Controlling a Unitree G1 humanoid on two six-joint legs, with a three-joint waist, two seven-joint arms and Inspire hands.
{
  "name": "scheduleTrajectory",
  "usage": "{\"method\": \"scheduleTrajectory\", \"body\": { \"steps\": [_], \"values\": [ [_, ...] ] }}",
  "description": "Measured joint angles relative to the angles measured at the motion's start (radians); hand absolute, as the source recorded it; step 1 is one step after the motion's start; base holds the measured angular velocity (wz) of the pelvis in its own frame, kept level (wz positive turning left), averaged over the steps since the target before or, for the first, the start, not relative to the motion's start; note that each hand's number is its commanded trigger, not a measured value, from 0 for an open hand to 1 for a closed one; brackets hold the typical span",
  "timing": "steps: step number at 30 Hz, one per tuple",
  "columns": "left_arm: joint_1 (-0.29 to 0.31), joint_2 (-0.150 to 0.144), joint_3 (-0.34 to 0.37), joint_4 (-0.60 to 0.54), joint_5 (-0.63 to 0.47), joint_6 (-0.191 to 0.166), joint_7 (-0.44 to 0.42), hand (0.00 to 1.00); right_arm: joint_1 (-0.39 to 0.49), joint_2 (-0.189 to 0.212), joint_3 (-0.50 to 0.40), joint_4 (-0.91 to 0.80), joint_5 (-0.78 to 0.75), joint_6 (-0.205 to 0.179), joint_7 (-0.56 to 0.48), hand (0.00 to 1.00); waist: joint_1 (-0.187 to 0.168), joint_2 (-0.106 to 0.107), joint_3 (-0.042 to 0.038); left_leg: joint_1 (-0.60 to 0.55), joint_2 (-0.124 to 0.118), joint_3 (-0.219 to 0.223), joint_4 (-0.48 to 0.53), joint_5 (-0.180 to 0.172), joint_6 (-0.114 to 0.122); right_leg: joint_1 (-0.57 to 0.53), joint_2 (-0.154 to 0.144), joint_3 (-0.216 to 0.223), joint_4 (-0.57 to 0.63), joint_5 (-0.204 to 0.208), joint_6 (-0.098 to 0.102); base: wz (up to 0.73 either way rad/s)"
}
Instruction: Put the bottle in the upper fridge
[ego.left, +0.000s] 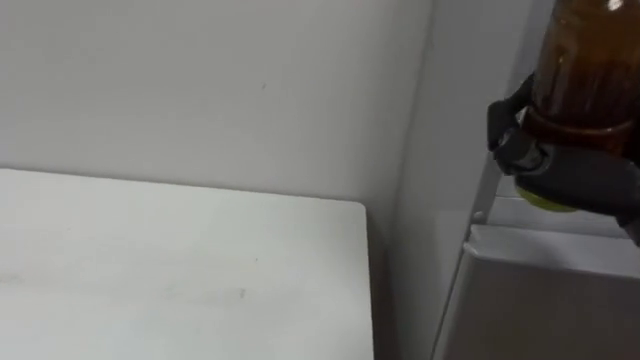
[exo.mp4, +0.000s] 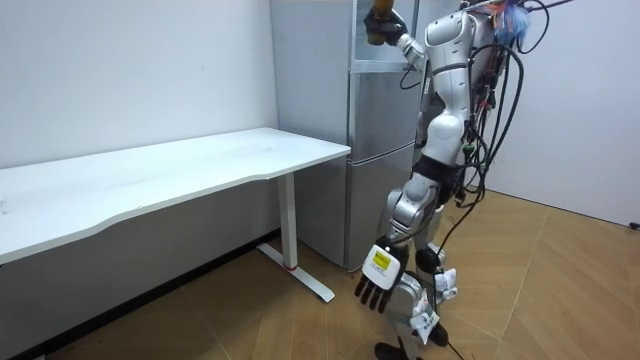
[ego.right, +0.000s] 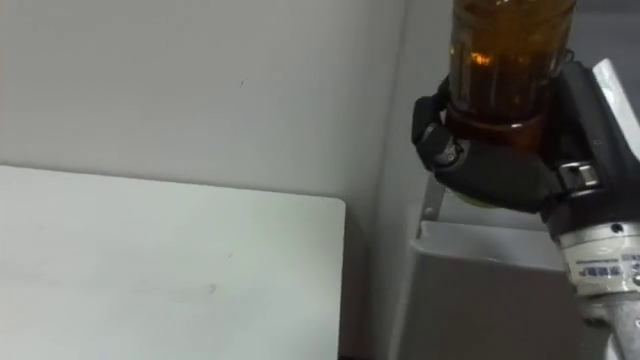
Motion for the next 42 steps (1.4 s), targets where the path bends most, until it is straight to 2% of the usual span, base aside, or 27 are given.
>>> {"method": "scheduleTrajectory", "body": {
  "steps": [5, 12, 19, 24, 28, 30, 32, 37, 42],
  "values": [
    [0.001, 0.0, -0.003, -0.01, -0.001, 0.0, 0.0, 0.0, 0.001, -0.007, -0.005, 0.002, 0.002, 0.0, -0.01, 1.0, -0.032, -0.001, 0.0004, 0.007, 0.004, 0.01, -0.001, -0.001, -0.002, 0.002, 0.005, 0.008, 0.0, 0.002, -0.003, -0.08],
    [0.013, -0.007, -0.002, -0.014, -0.002, 0.001, 0.006, 0.0, 0.059, -0.02, -0.034, 0.01, 0.077, 0.018, -0.028, 1.0, -0.03, -0.017, -0.0006, 0.011, 0.011, 0.012, 0.003, -0.004, -0.006, 0.008, 0.01, 0.011, -0.003, 0.003, -0.005, 0.0],
    [0.018, -0.008, 0.0, -0.012, -0.002, 0.001, 0.018, 0.0, 0.059, -0.022, -0.034, 0.035, 0.093, 0.03, -0.038, 1.0, -0.027, -0.029, 0.0058, 0.015, 0.01, 0.013, 0.0, -0.004, -0.006, 0.01, 0.011, 0.016, -0.001, 0.003, -0.005, 0.0],
    [0.02, -0.008, -0.001, -0.014, -0.002, 0.001, 0.019, 0.0, 0.059, -0.026, -0.039, 0.111, 0.173, 0.03, -0.069, 1.0, -0.019, -0.041, 0.0005, 0.007, 0.01, 0.008, 0.005, -0.004, -0.006, 0.007, 0.011, 0.004, -0.002, 0.003, -0.005, 0.02],
    [0.024, -0.008, -0.001, -0.019, -0.001, 0.001, 0.019, 0.0, 0.059, -0.026, -0.062, 0.193, 0.186, 0.03, -0.111, 1.0, -0.003, -0.039, -0.0001, 0.007, 0.01, 0.005, 0.007, -0.004, -0.006, 0.009, 0.009, -0.004, -0.002, 0.003, -0.005, 0.04],
    [0.029, -0.008, 0.0, -0.028, -0.001, 0.001, 0.019, 0.0, 0.058, -0.026, -0.076, 0.224, 0.187, 0.03, -0.145, 1.0, 0.002, -0.03, 0.003, 0.006, 0.01, 0.004, 0.007, -0.004, -0.006, 0.01, 0.009, -0.006, -0.001, 0.003, -0.005, 0.0],
    [0.033, -0.008, 0.003, -0.028, -0.001, 0.001, 0.019, 0.0, 0.057, -0.027, -0.076, 0.238, 0.207, 0.031, -0.158, 1.0, 0.003, -0.022, 0.0019, 0.006, 0.011, 0.001, 0.006, -0.004, -0.007, 0.009, 0.01, -0.008, -0.001, 0.003, -0.005, 0.0],
    [0.028, -0.013, 0.033, -0.028, -0.001, 0.001, 0.019, 0.0, -0.014, -0.033, -0.076, 0.342, 0.25, 0.035, -0.19, 1.0, 0.003, -0.017, 0.0001, 0.002, 0.011, 0.0, 0.004, -0.004, -0.007, 0.007, 0.009, -0.009, 0.001, 0.003, -0.006, 0.0],
    [0.028, -0.014, 0.04, -0.031, -0.001, 0.002, 0.019, 0.0, -0.078, -0.09, -0.076, 0.418, 0.252, 0.036, -0.242, 1.0, 0.015, -0.025, 0.0047, 0.001, 0.008, -0.003, 0.008, -0.004, -0.007, 0.005, 0.009, -0.007, -0.003, 0.002, -0.006, 0.0]
  ]
}}
